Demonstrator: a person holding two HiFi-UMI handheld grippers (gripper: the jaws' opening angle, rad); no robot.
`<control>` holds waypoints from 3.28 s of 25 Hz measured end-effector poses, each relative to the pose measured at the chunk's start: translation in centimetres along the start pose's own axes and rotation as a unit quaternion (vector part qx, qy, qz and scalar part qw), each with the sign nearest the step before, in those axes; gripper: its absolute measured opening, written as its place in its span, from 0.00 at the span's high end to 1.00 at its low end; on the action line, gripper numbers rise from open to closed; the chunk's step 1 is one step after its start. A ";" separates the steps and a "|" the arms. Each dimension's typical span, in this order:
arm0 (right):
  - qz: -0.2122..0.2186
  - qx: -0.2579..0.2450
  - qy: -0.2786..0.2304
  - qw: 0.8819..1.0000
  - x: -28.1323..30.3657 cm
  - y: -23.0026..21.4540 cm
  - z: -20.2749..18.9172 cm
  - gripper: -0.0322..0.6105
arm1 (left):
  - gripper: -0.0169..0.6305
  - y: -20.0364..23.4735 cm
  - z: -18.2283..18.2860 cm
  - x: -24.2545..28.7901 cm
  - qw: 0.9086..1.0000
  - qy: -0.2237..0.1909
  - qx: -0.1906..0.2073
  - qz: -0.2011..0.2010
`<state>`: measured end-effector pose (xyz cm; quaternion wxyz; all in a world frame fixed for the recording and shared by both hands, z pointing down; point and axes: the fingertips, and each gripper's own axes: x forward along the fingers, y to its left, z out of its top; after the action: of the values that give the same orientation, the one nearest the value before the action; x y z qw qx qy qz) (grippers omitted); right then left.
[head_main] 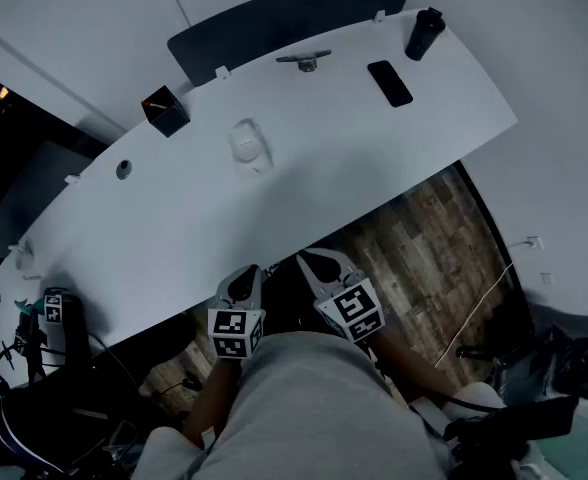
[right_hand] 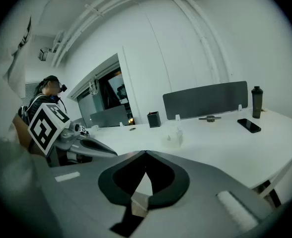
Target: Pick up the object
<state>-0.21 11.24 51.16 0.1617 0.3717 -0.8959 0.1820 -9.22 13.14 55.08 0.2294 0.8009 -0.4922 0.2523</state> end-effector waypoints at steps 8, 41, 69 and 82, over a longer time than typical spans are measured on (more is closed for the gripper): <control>0.000 -0.016 0.014 1.000 5.0 -2.6 3.1 0.95 | 0.97 5.0 3.5 4.8 1.000 0.003 0.030 -0.009; 0.059 -0.029 0.081 0.995 14.0 -11.3 7.9 0.95 | 0.70 16.3 8.6 21.5 0.869 0.143 -0.415 -0.230; 0.053 -0.014 0.119 0.991 16.3 -14.3 7.0 0.95 | 0.75 14.8 10.8 22.2 0.832 0.068 -0.451 -0.316; 0.056 -0.017 0.071 0.996 16.2 -14.0 9.4 0.95 | 0.75 15.2 18.7 15.0 0.903 -0.120 -0.328 -0.251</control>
<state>-2.42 -11.97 52.62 0.2201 0.3045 -0.9045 0.2016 -13.82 -14.71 51.94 0.4742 0.8014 -0.3539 -0.0877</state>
